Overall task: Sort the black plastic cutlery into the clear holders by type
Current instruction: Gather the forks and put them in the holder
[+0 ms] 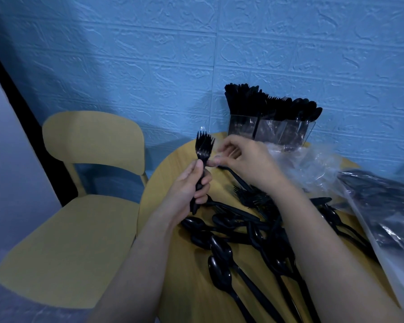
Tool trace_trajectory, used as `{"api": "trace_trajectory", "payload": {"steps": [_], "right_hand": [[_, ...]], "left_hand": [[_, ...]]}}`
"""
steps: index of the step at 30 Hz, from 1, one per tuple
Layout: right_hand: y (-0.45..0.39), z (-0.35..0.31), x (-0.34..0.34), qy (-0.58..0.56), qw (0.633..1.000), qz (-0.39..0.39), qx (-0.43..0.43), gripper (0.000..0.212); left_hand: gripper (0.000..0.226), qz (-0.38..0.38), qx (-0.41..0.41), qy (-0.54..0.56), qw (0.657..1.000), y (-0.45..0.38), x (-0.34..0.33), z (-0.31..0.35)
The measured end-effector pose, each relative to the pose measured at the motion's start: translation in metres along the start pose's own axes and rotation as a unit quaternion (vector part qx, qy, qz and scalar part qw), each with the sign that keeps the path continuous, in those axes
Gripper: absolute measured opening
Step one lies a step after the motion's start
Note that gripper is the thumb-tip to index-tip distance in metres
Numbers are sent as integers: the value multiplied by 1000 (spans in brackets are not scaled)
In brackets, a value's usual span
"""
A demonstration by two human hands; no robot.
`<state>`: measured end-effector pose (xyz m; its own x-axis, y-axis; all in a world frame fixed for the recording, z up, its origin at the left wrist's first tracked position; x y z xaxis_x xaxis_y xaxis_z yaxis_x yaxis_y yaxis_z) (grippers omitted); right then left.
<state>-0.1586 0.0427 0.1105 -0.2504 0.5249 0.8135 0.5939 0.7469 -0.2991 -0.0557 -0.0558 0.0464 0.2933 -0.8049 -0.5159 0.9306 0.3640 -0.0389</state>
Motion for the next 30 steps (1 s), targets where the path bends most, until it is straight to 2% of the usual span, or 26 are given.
{"api": "trace_trajectory", "payload": {"steps": [2, 4, 7, 10, 16, 22, 26, 30], "right_hand": [[3, 5, 0, 70, 984, -152, 53, 12], [9, 3, -5, 108, 951, -270, 105, 18], [14, -2, -14, 138, 922, -336, 132, 26], [16, 0, -24, 146, 908, -372, 126, 24], [9, 11, -19, 100, 942, -302, 108, 11], [5, 17, 28, -30, 993, -98, 50, 12], [5, 19, 47, -115, 992, 39, 41, 20], [5, 11, 48, -166, 982, 74, 52, 18]], "left_hand": [[28, 35, -7, 15, 999, -2, 2, 1], [28, 55, -17, 22, 998, -3, 4, 3], [26, 66, -23, 25, 997, -4, 5, 3], [24, 66, -21, 28, 997, -3, 5, 3], [24, 66, -13, 14, 998, -2, 3, 2], [21, 65, -3, 3, 998, -1, 3, 0], [21, 68, -4, 1, 998, 2, -1, 0], [21, 42, -7, 15, 999, 2, -15, 1]]}}
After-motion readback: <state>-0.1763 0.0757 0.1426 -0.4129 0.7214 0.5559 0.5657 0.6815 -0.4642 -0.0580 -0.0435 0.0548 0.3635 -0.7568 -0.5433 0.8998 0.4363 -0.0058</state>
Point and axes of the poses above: each hand's wrist, its own y-axis away from the middle knuckle, its own x-axis out of the back of the hand, z = x × y, the point moved 2 cm from there along -y, towards the middle knuckle, and after that the axes turned 11 degrees about y, right-handed, at the moved point
